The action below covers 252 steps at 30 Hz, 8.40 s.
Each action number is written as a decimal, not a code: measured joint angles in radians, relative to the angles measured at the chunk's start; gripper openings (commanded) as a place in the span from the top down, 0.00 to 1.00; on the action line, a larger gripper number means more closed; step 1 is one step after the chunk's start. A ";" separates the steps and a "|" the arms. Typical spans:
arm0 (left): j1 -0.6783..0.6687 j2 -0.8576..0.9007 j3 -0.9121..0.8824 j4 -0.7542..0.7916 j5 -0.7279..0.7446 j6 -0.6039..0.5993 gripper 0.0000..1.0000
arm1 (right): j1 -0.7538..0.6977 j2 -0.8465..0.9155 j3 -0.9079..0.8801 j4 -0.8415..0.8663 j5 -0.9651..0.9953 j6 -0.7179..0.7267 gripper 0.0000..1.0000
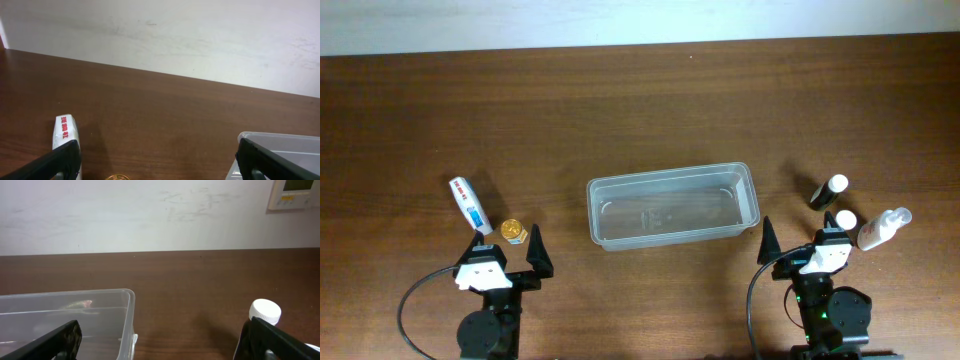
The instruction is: Pack container
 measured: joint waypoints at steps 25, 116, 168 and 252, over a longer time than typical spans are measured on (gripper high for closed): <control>0.000 0.000 0.000 0.000 0.000 0.000 0.01 | 0.000 0.000 0.000 0.000 0.000 -0.001 0.01; 0.001 0.703 0.808 -0.774 0.098 0.004 0.01 | -0.023 0.858 1.080 -1.025 0.135 0.174 0.02; 0.001 1.087 1.075 -0.970 0.132 0.034 0.01 | -0.394 1.611 1.245 -1.162 -0.077 0.101 0.71; 0.001 1.087 1.075 -0.978 0.132 0.037 0.01 | -0.097 1.583 1.701 -1.186 0.072 0.209 0.37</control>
